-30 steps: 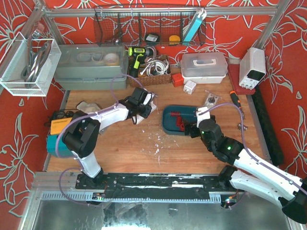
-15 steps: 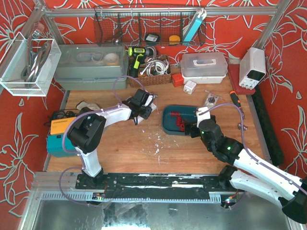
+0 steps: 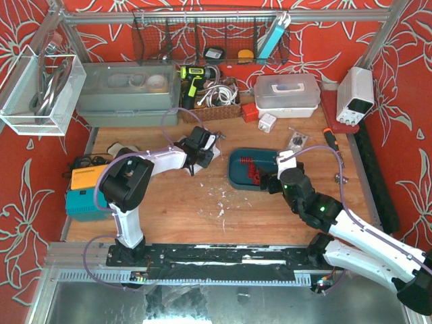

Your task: Install the large spring

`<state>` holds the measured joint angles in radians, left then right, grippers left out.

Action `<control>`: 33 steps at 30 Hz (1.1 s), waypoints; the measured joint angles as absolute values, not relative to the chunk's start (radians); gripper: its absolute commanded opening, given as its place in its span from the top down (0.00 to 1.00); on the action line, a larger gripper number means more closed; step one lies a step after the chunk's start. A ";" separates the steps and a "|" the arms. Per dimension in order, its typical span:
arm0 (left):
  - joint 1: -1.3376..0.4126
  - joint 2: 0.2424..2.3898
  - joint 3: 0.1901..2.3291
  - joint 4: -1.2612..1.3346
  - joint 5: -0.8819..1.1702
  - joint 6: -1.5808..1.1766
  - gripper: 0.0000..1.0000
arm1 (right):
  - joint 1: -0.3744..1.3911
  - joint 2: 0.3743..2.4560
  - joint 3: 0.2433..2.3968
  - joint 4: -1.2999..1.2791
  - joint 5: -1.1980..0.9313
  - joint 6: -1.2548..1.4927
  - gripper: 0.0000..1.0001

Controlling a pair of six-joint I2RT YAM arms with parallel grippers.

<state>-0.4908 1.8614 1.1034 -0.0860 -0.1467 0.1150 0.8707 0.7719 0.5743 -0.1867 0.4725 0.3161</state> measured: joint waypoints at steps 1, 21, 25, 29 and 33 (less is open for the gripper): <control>-0.489 1.861 1.103 -0.086 -0.145 0.115 0.87 | 0.870 0.772 0.574 -0.187 0.473 0.316 0.01; -0.488 1.842 1.202 -0.115 -0.164 0.057 1.00 | 0.871 0.763 0.574 -0.187 0.481 0.316 0.01; -0.488 1.838 1.251 -0.128 -0.170 0.056 1.00 | 0.871 0.757 0.574 -0.187 0.482 0.316 0.01; -0.488 1.842 1.303 -0.136 -0.186 0.063 1.00 | 0.871 0.748 0.574 -0.187 0.483 0.316 0.01; -0.488 1.872 1.365 -0.138 -0.180 0.067 1.00 | 0.871 0.744 0.574 -0.187 0.490 0.316 0.01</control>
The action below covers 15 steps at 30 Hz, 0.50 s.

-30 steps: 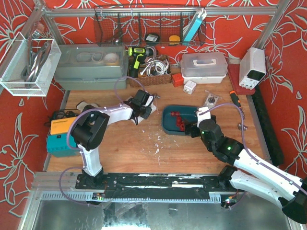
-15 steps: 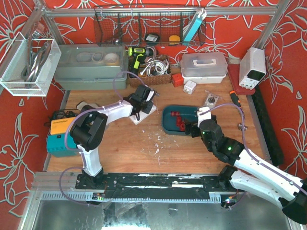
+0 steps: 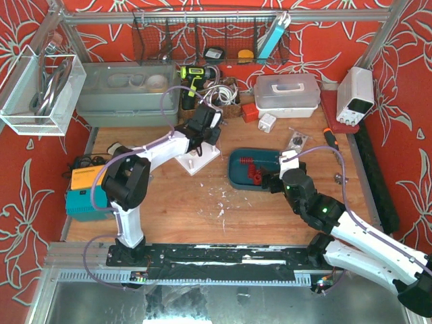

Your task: Install the large spring

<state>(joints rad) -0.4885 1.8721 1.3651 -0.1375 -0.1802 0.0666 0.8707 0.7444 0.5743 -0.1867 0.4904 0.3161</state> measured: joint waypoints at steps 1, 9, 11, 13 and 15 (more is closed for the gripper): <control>-0.489 1.882 1.378 -0.138 -0.177 0.067 1.00 | 0.871 0.745 0.574 -0.187 0.492 0.316 0.01; -0.510 1.946 1.436 -0.141 -0.118 0.072 1.00 | 0.871 0.745 0.574 -0.187 0.495 0.316 0.01; -0.519 1.960 1.440 -0.140 -0.101 0.075 1.00 | 0.871 0.745 0.574 -0.187 0.495 0.316 0.01; -0.531 1.975 1.446 -0.139 -0.090 0.079 1.00 | 0.871 0.746 0.574 -0.187 0.495 0.316 0.01; -0.538 2.000 1.465 -0.133 -0.084 0.082 1.00 | 0.871 0.746 0.574 -0.187 0.495 0.316 0.01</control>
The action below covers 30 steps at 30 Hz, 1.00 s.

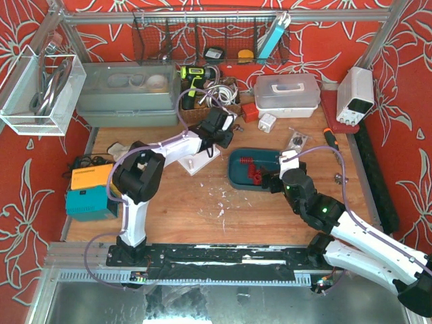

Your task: Install the large spring

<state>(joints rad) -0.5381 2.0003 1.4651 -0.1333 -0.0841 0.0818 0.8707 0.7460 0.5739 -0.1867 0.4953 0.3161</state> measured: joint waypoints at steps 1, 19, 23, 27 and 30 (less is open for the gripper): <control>-0.541 2.015 1.478 -0.127 -0.083 0.082 0.96 | 0.871 0.746 0.574 -0.187 0.496 0.316 0.01; -0.548 2.088 1.568 -0.130 -0.158 0.070 0.42 | 0.871 0.746 0.574 -0.187 0.498 0.316 0.01; -0.550 2.012 1.520 -0.149 -0.256 0.019 0.36 | 0.871 0.746 0.574 -0.187 0.498 0.316 0.01; -0.550 1.901 1.473 -0.167 -0.391 -0.057 0.25 | 0.871 0.746 0.574 -0.187 0.498 0.316 0.01; -0.550 1.810 1.420 -0.174 -0.488 -0.149 0.16 | 0.871 0.746 0.574 -0.187 0.498 0.316 0.01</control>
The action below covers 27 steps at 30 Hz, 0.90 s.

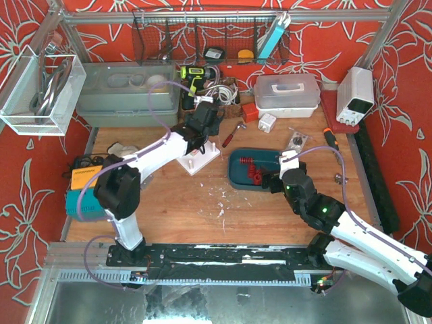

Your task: Install the large spring

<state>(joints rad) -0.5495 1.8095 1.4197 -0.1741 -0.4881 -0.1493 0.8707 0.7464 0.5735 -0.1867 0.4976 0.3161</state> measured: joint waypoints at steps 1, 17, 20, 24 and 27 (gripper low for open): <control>-0.549 1.782 1.400 -0.177 -0.513 -0.187 0.16 | 0.871 0.747 0.574 -0.187 0.497 0.316 0.01; -0.477 1.717 1.355 -0.429 -0.470 -0.892 0.44 | 0.878 0.834 0.551 -0.042 0.123 0.270 0.01; -0.456 1.761 1.390 -0.466 -0.435 -0.949 0.45 | 0.885 0.819 0.534 -0.020 0.082 0.266 0.01; -0.432 1.840 1.431 -0.496 -0.402 -0.990 0.45 | 0.887 0.792 0.529 -0.007 0.078 0.265 0.01; -0.418 1.890 1.439 -0.507 -0.381 -1.004 0.45 | 0.887 0.782 0.529 -0.004 0.089 0.265 0.01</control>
<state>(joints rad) -0.4183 1.8896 1.4391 -0.5072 -0.3813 -1.0039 0.8867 0.7822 0.5285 -0.0036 0.0891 0.2649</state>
